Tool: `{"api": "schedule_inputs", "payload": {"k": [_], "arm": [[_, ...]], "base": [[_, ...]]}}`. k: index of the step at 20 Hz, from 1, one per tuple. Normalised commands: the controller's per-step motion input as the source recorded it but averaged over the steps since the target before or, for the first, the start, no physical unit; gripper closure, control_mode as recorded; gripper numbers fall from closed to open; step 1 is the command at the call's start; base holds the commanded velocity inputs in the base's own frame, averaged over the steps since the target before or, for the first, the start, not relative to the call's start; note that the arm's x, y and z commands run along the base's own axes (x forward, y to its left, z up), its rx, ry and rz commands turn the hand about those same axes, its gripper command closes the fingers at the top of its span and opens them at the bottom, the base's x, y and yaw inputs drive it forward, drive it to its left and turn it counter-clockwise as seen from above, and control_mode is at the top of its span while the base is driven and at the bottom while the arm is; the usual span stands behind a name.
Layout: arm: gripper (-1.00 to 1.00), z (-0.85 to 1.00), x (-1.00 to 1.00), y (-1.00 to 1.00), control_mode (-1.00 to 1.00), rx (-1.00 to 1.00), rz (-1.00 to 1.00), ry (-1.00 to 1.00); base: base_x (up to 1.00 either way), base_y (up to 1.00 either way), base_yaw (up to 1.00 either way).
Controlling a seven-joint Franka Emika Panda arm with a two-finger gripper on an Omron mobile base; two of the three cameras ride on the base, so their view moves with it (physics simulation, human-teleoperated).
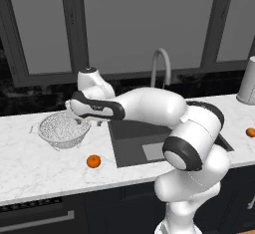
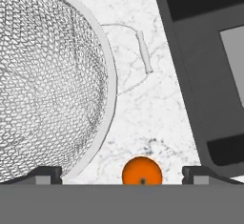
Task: Put the colander in the sink, put the orange, tangerine, pear in the colander, and turn on the sink faucet and pour water over the colander.
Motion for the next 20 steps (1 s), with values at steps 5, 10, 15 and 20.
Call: {"api": "schedule_inputs", "payload": {"k": [5,10,15,20], "arm": [[-1.00,-0.25,0.20,0.20,-1.00,0.00,-0.05,0.00],[-1.00,-0.26,0.19,0.23,-1.00,-0.02,-0.04,0.00],[-1.00,-0.24,0.18,0.16,-1.00,-0.02,-0.03,0.00],[-1.00,-0.22,0.10,0.04,-1.00,-0.01,-0.01,0.00]], "base": [[0.00,0.00,0.00],[0.00,0.00,0.00],[0.00,0.00,0.00],[0.00,0.00,0.00]]}}
